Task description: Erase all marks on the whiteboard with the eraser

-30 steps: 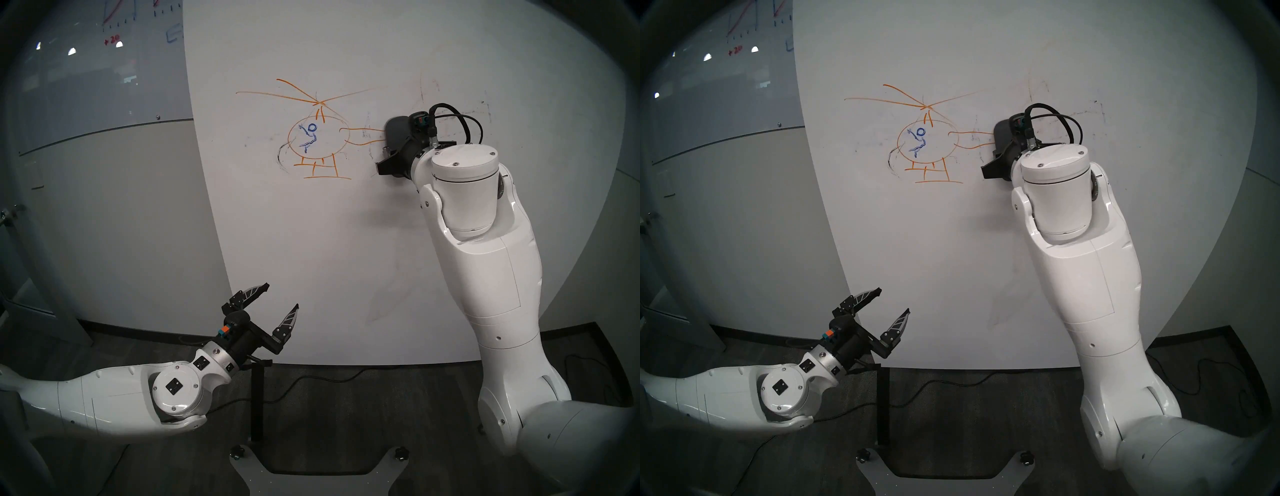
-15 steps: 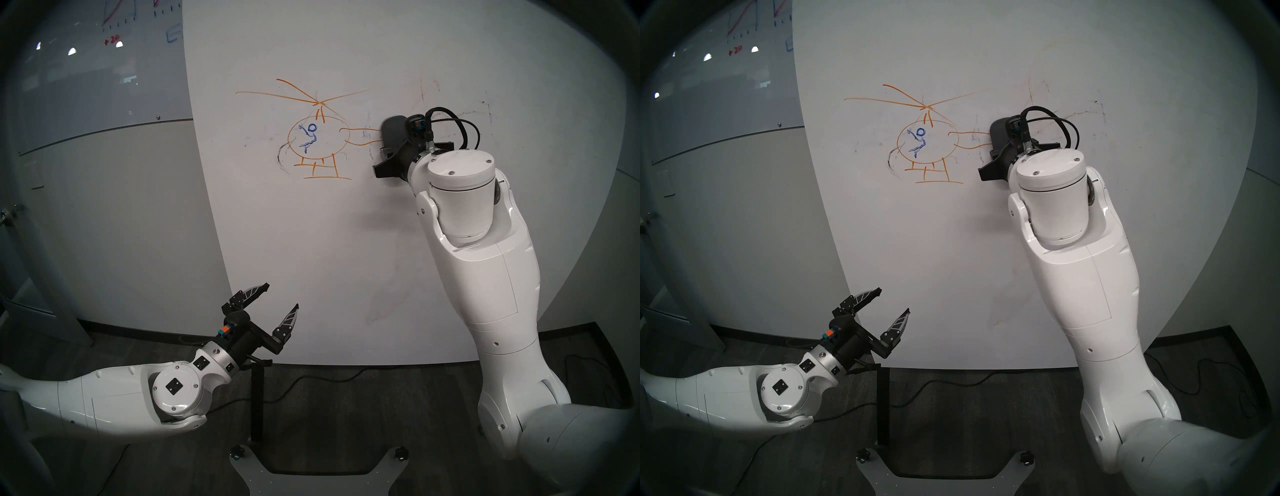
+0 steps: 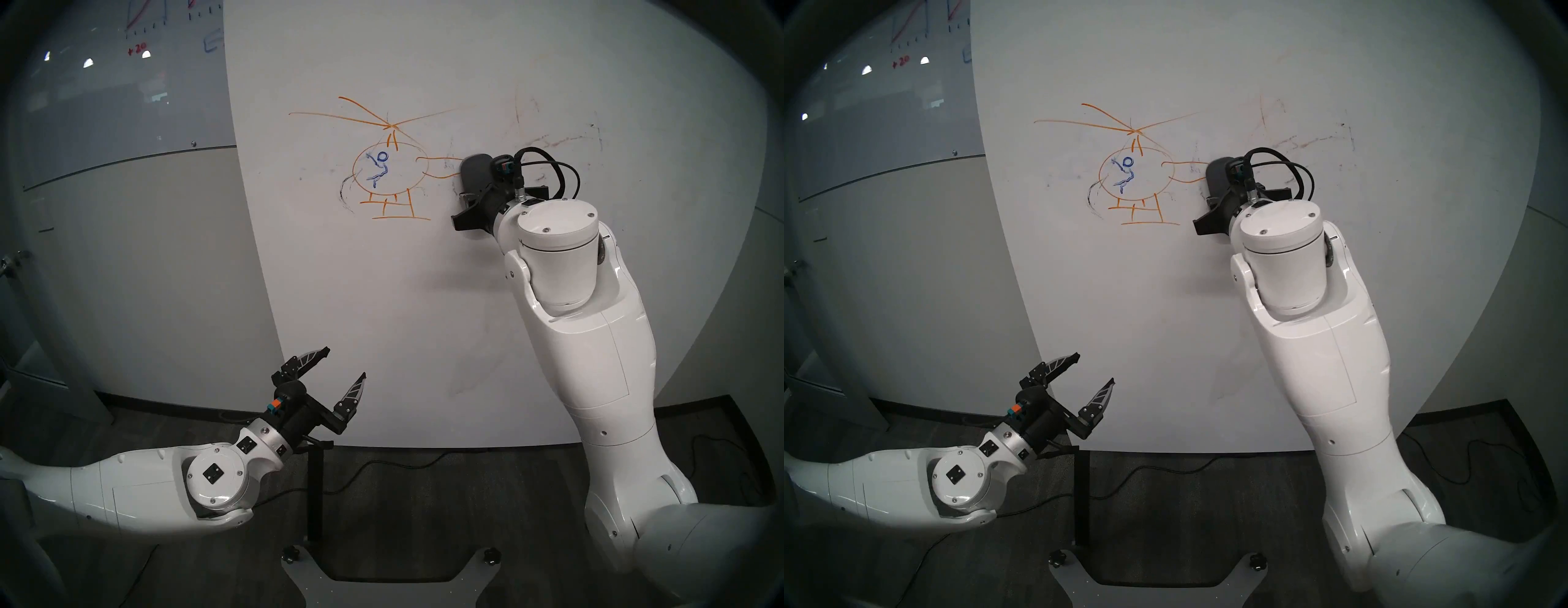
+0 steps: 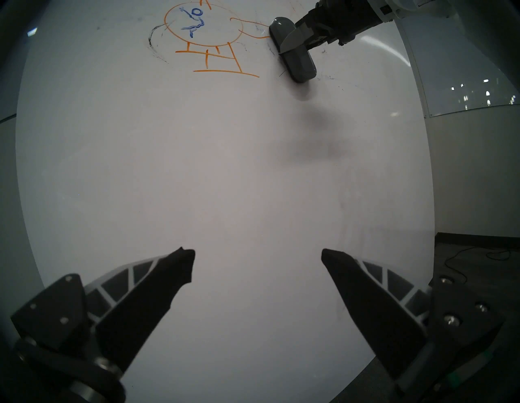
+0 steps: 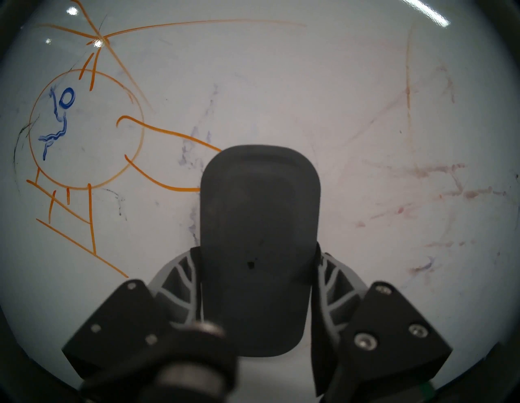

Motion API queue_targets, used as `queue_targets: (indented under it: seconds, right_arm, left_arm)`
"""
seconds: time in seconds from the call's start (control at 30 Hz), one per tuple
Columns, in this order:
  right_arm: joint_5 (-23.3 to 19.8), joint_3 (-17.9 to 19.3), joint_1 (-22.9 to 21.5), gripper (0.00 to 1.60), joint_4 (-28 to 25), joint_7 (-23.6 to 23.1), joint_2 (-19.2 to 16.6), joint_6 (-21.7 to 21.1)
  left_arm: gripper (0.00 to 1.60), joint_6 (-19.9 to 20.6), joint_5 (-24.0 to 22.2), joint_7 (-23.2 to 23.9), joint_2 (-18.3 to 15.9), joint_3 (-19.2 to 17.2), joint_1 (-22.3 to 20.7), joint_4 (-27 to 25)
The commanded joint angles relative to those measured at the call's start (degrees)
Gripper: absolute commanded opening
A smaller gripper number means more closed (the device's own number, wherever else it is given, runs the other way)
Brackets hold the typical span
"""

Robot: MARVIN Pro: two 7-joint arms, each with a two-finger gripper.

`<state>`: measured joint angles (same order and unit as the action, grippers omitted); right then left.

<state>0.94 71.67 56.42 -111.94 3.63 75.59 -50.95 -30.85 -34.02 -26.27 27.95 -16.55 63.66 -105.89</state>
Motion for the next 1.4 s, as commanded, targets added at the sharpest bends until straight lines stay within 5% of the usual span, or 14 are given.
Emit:
queue_targets:
  seconds: [0.0,0.5,1.37]
  right_arm:
    - [0.1,0.3,-0.9,0.00,-0.5,0.3,0.6,1.1]
    - [0.5,0.0,-6.1,0.00,1.0,-0.4,1.6,0.2]
    - [1.9,-1.0,-7.0,0.00,-1.4,-1.2,2.7,-2.0]
  left_arm:
    - [1.60,-0.3,0.0,0.0,0.0,-0.5,-0.4,-0.5]
    - [1.60,-0.3,0.0,0.0,0.0,-0.4,-0.5,-0.4]
    - [1.60,-0.3,0.0,0.0,0.0,-0.4,-0.5,-0.4]
